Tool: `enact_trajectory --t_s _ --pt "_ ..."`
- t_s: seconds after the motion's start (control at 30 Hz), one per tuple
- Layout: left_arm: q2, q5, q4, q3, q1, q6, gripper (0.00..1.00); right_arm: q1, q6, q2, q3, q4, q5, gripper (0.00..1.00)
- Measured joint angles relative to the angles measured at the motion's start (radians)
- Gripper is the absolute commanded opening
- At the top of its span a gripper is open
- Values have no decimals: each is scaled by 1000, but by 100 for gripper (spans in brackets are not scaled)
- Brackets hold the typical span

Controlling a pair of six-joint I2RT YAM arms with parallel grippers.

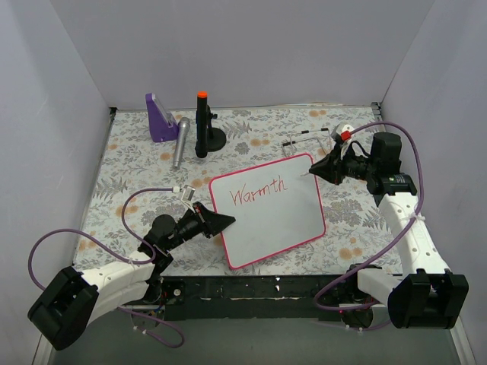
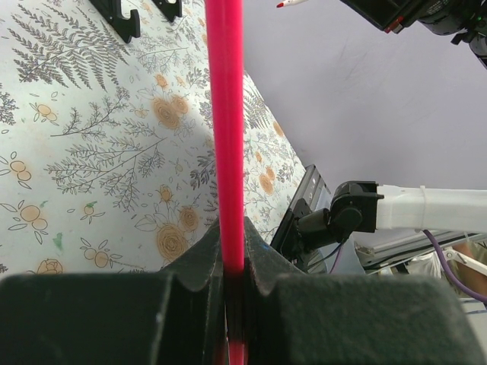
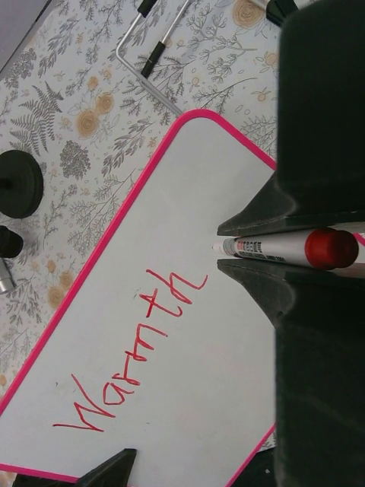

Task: Write a sentence on the whiteboard
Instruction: Write on the whiteboard with the whiteboard marker without the cap.

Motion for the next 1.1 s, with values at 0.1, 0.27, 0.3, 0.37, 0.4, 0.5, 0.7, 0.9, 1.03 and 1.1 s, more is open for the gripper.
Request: enact_trajectory --t_s 0.1,0.27,0.3,0.37,0.4,0.5,0.7,0.9,1.03,1.1 --pt "0 0 0 0 0 -1 0 -1 13 1 -5 6 22 1" --pt "0 0 1 0 0 -1 0 -1 31 16 -5 43 71 1" --pt "1 0 1 0 0 -2 0 -1 38 25 -5 53 76 1" --pt "1 0 1 0 0 -3 0 -1 46 44 -5 66 79 1" --pt "1 -1 1 0 0 -4 0 -1 49 54 -5 70 79 1" --pt "1 -1 0 0 0 -4 0 -1 59 80 -5 89 81 1" --pt "12 -1 9 0 0 -9 0 10 114 128 -4 147 82 1" --pt "23 -1 17 0 0 -16 0 44 151 147 -4 174 87 1" --pt "29 -1 24 0 0 -16 0 55 165 147 -4 195 94 1" --pt "37 -1 31 0 0 -19 0 61 171 147 -4 201 103 1"
